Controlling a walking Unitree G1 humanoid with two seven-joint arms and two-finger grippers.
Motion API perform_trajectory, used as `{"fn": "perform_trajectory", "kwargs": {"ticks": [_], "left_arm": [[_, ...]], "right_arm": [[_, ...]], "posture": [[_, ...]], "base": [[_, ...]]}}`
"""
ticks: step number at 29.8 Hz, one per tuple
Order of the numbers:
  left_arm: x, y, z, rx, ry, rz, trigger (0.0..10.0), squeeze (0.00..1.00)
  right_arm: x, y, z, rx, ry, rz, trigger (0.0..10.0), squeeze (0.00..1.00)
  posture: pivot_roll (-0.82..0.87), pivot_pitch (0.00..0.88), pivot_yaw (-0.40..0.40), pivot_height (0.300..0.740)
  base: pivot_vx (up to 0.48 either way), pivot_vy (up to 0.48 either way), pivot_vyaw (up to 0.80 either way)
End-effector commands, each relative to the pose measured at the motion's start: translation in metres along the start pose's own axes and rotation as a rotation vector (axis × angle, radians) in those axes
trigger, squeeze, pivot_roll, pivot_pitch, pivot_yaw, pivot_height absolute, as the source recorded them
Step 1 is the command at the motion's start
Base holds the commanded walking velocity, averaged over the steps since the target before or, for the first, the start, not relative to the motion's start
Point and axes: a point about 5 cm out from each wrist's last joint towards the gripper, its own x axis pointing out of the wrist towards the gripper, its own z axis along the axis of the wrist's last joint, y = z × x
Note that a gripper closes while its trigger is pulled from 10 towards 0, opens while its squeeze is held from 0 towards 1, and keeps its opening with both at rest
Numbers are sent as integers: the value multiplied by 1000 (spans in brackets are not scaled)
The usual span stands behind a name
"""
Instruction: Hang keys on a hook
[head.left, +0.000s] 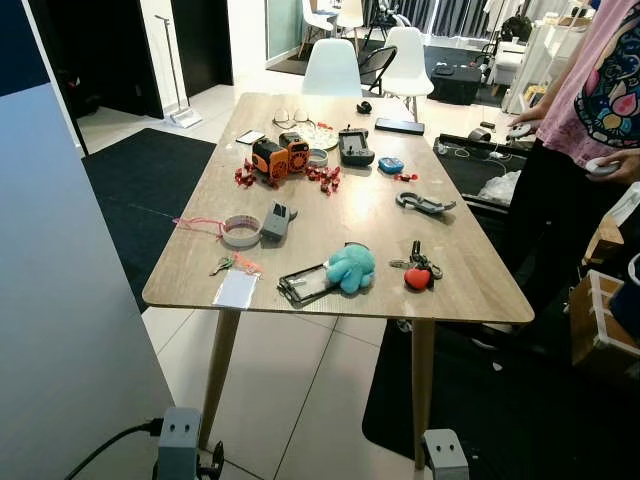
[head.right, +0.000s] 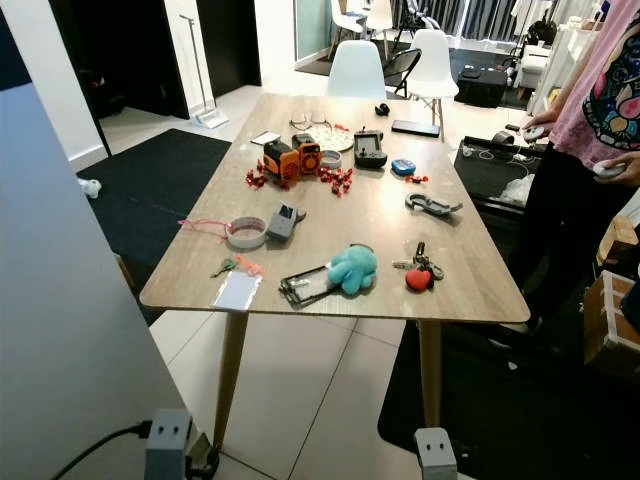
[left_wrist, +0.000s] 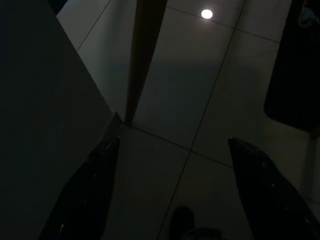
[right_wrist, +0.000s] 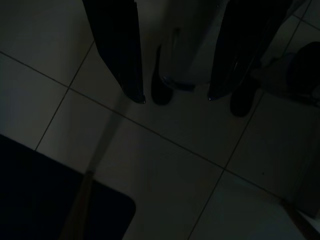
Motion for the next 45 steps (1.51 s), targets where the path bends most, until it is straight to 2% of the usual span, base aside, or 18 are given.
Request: {"fn": "perform_trajectory", "kwargs": {"ticks": [1, 19, 32, 45], "left_arm": [[-1, -5, 0, -17, -8, -11, 10000, 0], [-4, -7, 0, -34, -28, -5, 10000, 0], [-6, -2, 0, -79, -47, 33, 10000, 0], [-6, -2, 2, -62, -58, 4, 10000, 0]], "right_arm": [[0, -1, 2, -11, -7, 3, 10000, 0], [1, -1, 5, -46, -3, 18, 10000, 0], [1, -1, 7, -51, -3, 26, 10000, 0], [1, -1, 7, -51, -1, 28, 10000, 0]], "posture": [[39, 18, -67, 740], [44, 23, -80, 740], [48, 20, -86, 740], [49, 16, -84, 740]], "base": [[304, 0, 0], [323, 0, 0], [0, 0, 0], [0, 0, 0]]}}
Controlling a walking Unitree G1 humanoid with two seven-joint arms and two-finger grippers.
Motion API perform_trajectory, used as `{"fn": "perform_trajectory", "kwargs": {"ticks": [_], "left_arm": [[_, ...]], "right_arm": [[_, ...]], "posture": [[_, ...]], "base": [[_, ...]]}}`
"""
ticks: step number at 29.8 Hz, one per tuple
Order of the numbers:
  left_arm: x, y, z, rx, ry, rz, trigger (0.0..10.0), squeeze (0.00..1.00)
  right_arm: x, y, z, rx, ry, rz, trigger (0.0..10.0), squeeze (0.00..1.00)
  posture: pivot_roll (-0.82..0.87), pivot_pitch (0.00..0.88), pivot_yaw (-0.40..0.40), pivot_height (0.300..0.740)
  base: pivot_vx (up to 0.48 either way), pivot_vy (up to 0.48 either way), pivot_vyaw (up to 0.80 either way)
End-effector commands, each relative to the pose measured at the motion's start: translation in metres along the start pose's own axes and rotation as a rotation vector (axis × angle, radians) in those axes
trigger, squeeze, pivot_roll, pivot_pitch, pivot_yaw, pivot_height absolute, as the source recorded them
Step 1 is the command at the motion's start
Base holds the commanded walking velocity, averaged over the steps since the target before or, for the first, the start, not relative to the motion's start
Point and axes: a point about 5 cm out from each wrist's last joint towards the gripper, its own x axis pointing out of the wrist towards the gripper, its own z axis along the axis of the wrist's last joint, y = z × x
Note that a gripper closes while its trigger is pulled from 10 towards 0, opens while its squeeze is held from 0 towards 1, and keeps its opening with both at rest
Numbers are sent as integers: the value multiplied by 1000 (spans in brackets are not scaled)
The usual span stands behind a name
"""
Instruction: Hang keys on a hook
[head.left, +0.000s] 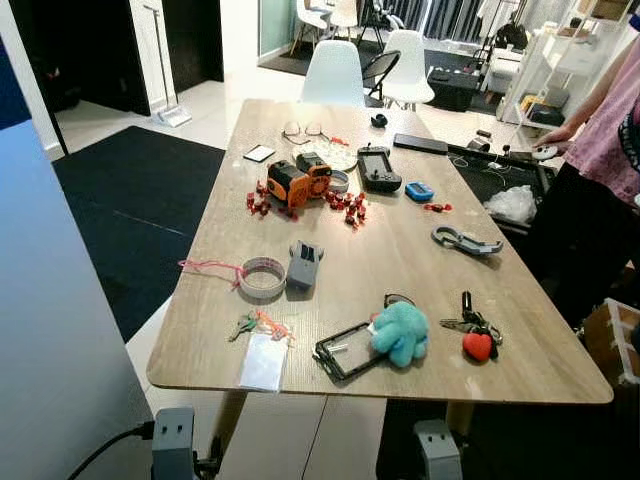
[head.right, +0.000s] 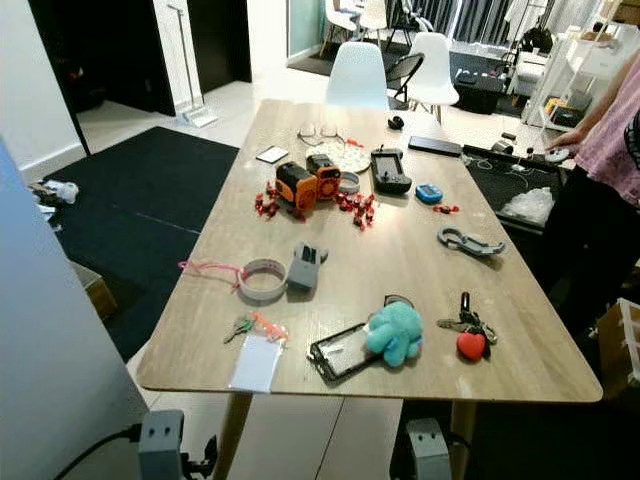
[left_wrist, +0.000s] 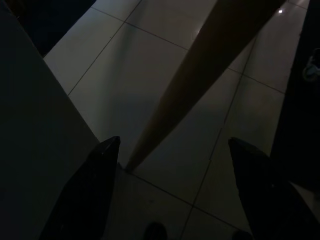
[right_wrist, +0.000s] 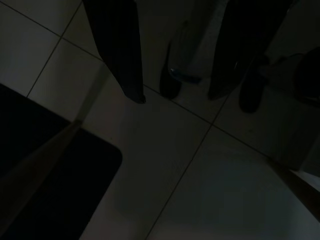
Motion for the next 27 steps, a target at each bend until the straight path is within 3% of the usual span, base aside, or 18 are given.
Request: {"fn": "perform_trajectory", "kwargs": {"ticks": [1, 20, 27], "left_arm": [[0, 2, 0, 10, -2, -9, 10000, 0], [-1, 0, -4, 28, 25, -48, 10000, 0], [-1, 3, -6, 44, 49, -41, 10000, 0]], "right_arm": [[-1, -3, -4, -9, 20, -7, 10000, 0], [-7, -6, -21, 38, 45, -41, 10000, 0], [-8, -8, -22, 46, 51, -51, 10000, 0]], "posture": [[49, 16, -84, 740], [36, 28, -66, 740], [39, 32, -64, 740]], "base": [[0, 0, 0], [0, -474, 0], [0, 0, 0]]}}
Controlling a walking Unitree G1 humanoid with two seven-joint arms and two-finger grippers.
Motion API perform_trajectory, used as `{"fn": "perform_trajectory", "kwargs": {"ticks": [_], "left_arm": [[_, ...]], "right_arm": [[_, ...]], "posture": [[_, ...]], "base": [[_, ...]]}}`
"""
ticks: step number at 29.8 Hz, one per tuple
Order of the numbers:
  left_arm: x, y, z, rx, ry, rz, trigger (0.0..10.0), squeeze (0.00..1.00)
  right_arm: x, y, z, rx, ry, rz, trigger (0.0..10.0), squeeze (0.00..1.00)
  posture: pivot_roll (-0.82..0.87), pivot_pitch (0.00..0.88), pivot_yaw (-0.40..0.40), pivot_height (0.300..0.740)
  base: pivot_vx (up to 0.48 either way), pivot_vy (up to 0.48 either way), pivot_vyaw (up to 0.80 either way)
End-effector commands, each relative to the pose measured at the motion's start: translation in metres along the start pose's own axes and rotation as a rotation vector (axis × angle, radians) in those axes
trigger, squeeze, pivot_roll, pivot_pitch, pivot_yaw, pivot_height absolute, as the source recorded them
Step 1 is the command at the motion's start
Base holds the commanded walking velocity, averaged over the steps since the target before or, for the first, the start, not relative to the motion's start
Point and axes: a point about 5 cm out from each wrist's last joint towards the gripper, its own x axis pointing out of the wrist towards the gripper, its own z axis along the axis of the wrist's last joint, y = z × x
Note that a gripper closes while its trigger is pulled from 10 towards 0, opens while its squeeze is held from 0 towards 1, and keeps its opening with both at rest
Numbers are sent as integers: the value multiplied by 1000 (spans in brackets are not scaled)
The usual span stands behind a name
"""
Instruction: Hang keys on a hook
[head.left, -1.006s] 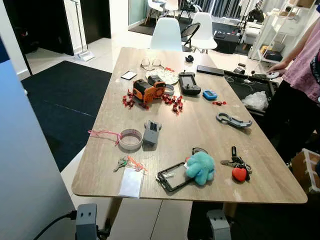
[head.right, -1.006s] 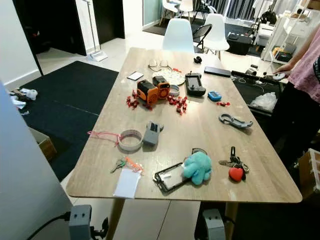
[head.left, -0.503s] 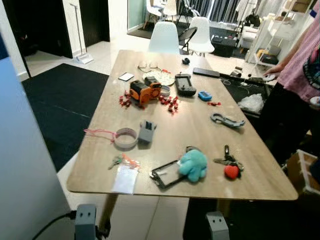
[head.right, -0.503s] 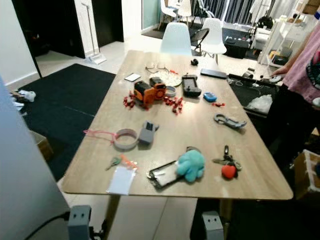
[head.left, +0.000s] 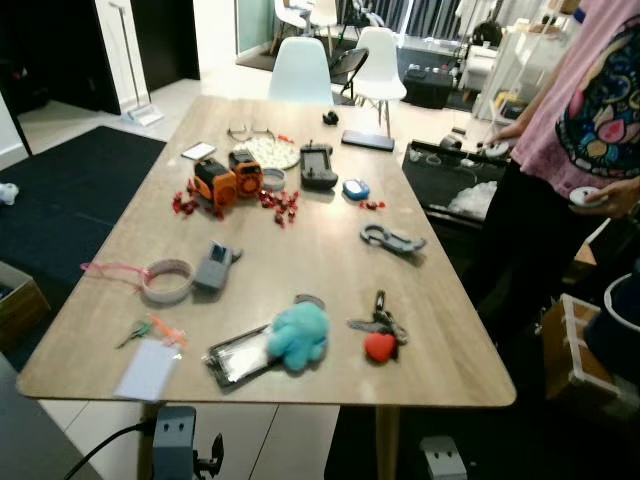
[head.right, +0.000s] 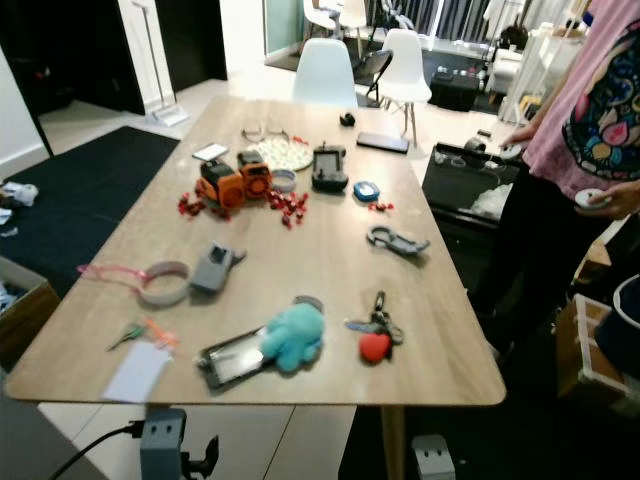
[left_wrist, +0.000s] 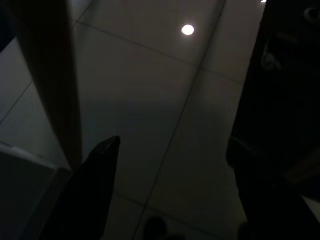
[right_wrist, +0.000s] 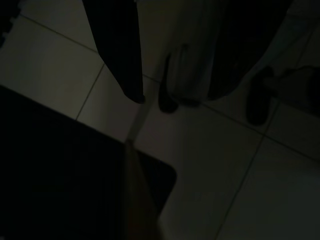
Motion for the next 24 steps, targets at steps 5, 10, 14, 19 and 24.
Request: {"fn": "perform_trajectory", "kwargs": {"ticks": [5, 10, 14, 19, 24], "left_arm": [[0, 0, -2, 30, 20, -21, 10000, 0], [1, -1, 4, 84, -13, -84, 10000, 0], [-4, 7, 10, 188, -76, -190, 10000, 0], [-27, 49, 13, 409, -118, -282, 10000, 0], [-53, 84, 14, 545, -112, -371, 10000, 0]], "right_arm": [[-1, -3, -5, 22, 18, -17, 10000, 0], [-2, -5, -6, 25, 23, -24, 10000, 0], [-3, -7, -7, 26, 24, -29, 10000, 0], [-4, -10, -7, 25, 24, -35, 10000, 0], [-4, -9, -8, 12, 29, -29, 10000, 0]], "posture": [[42, 38, -63, 740], [45, 39, -65, 740], [41, 42, -62, 740], [43, 45, -63, 740], [55, 50, -68, 740]], "base": [[0, 0, 0], [0, 0, 0], [0, 0, 0], [0, 0, 0], [0, 0, 0]]}}
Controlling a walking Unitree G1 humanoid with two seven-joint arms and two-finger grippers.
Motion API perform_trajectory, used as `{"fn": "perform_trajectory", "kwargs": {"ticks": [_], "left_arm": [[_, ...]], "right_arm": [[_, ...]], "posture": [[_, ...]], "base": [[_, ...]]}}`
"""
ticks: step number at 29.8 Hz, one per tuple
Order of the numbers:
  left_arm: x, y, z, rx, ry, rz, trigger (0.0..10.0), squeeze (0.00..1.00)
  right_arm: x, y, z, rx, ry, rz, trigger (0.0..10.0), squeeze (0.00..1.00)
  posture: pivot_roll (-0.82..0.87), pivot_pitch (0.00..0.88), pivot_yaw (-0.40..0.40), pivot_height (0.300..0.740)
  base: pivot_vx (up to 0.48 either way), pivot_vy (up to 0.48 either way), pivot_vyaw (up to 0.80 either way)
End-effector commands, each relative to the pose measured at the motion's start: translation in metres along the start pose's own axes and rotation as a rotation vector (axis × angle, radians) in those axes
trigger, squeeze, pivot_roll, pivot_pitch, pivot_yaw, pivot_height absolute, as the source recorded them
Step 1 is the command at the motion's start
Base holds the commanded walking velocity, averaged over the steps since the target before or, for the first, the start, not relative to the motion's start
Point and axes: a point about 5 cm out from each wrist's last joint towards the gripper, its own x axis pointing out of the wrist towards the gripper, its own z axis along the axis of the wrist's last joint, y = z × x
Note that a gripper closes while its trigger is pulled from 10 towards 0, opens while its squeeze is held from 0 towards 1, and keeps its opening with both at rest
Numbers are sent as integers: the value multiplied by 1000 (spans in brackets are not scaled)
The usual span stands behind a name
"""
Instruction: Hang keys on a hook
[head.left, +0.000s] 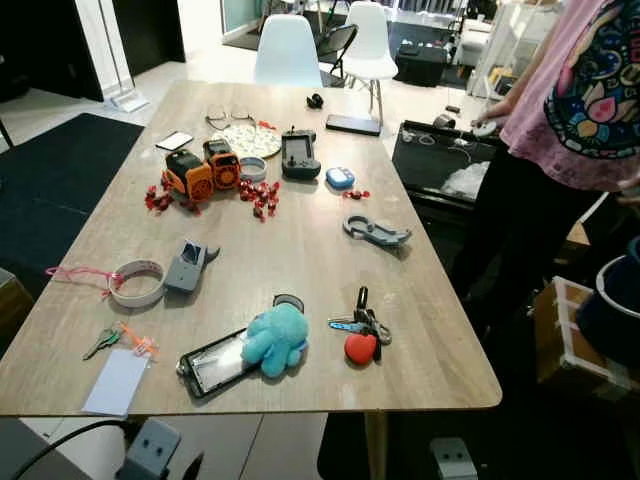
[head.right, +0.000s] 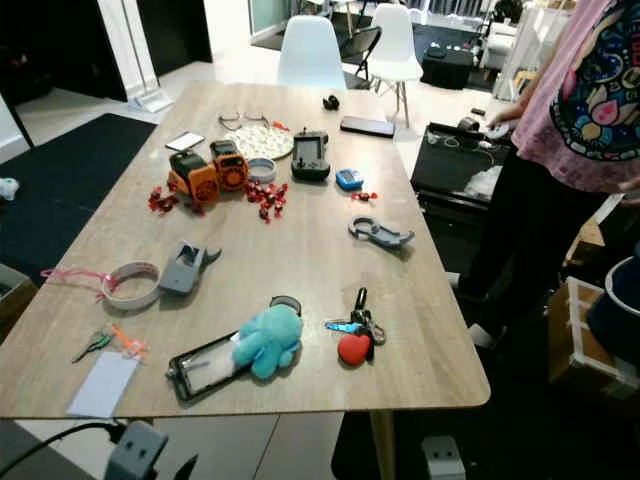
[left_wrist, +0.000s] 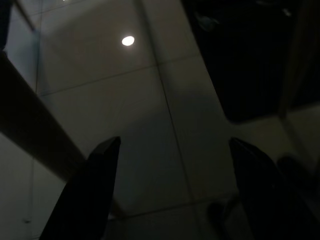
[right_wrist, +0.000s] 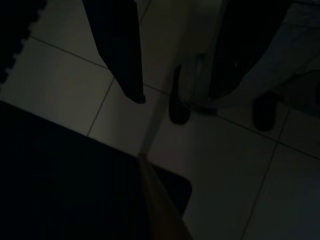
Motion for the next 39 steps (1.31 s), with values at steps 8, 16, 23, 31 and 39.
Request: {"fn": "perform_trajectory", "kwargs": {"ticks": [8, 16, 23, 31, 39], "left_arm": [[-40, 17, 9, 10, -87, -272, 10000, 0], [-63, 23, 42, 102, -176, -453, 10000, 0], [-70, 22, 107, 129, -406, -569, 10000, 0], [-50, 32, 177, 29, -601, -446, 10000, 0], [-19, 49, 224, -80, -757, -158, 10000, 0]], "right_arm": [[-1, 0, -6, 0, 20, 0, 10000, 0], [-1, -1, -5, -4, 19, 0, 10000, 0], [-2, -5, -4, -10, 22, -5, 10000, 0], [-2, -7, -3, -8, 20, -7, 10000, 0], [-1, -4, -2, 0, 19, -2, 10000, 0]], "posture": [[56, 54, -65, 740], [53, 57, -66, 740], [53, 58, -72, 740], [56, 61, -77, 740], [53, 62, -66, 740]], "base": [[0, 0, 0], [0, 0, 0], [0, 0, 0], [0, 0, 0], [0, 0, 0]]}}
